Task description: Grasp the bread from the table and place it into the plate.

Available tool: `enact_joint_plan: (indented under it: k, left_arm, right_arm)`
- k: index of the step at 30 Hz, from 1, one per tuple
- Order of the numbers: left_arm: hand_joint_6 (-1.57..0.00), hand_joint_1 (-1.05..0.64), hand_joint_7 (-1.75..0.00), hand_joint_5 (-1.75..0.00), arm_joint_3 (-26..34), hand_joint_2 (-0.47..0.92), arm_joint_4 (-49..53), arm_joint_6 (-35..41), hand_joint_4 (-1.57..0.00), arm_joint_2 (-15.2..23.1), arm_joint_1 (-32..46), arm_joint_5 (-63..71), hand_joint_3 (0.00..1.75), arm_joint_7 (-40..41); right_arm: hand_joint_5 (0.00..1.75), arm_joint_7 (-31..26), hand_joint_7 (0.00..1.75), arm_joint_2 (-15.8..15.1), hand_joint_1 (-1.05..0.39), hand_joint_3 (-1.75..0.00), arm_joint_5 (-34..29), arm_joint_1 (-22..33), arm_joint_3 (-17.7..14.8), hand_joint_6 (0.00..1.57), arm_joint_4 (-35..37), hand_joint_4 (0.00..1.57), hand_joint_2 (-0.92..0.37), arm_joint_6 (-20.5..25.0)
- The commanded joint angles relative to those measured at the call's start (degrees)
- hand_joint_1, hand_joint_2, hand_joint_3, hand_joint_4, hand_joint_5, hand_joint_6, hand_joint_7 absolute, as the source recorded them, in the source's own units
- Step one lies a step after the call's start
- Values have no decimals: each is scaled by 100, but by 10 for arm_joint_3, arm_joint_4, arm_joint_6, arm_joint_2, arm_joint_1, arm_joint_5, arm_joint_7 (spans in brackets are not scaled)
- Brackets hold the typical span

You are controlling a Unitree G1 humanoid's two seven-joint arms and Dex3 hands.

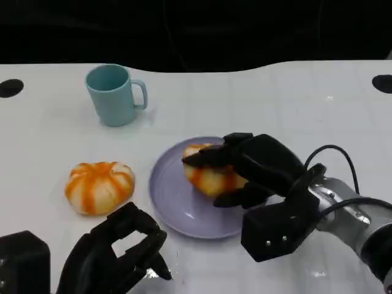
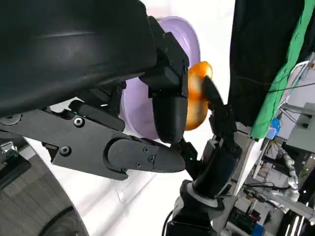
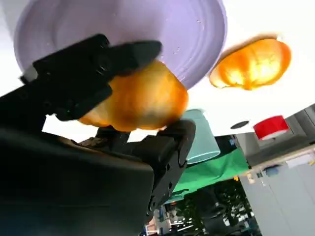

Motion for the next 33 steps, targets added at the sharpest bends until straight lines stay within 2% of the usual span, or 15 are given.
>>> enact_joint_plan:
  k: [1, 6, 12, 22, 26, 31, 33]
  left_arm:
    - [-50, -55, -162, -175, 4, 92, -5, -6, -66, 6, 5, 0, 20, 2]
    - [-50, -54, -161, -175, 6, 92, -3, -5, -66, 6, 4, -4, 20, 1]
    - [-50, -54, -159, -175, 5, 92, -8, -3, -66, 5, 4, -1, 21, 6]
    - [-50, -53, -160, -175, 5, 92, -13, 1, -65, 4, 7, -2, 21, 8]
    - [-49, -54, -162, -175, 4, 92, -15, 1, -66, 3, 7, -2, 21, 11]
    - [-48, -54, -162, -175, 4, 92, -15, 5, -65, 3, 6, -2, 20, 13]
    - [-48, -53, -163, -175, 5, 92, -15, 6, -65, 3, 5, -4, 20, 13]
  right_arm:
    - [43, 44, 0, -14, -69, -28, 22, 13, -8, 32, -43, 3, -92, 27]
    - [43, 85, 0, -20, -72, -32, 41, 26, -15, 28, -80, 0, -92, 47]
    - [34, 149, 0, -35, -74, -35, 68, 44, -28, 24, -132, 0, -92, 72]
    - [40, 180, 2, -68, -71, -31, 106, 93, -53, 29, -213, 8, -92, 67]
    - [46, 181, 6, -82, -66, -29, 129, 124, -70, 37, -247, 17, -92, 50]
    - [61, 192, 14, -91, -58, -26, 175, 177, -98, 54, -285, 38, -92, 35]
    - [91, 206, 18, -96, -57, -27, 193, 198, -107, 61, -306, 37, -92, 39]
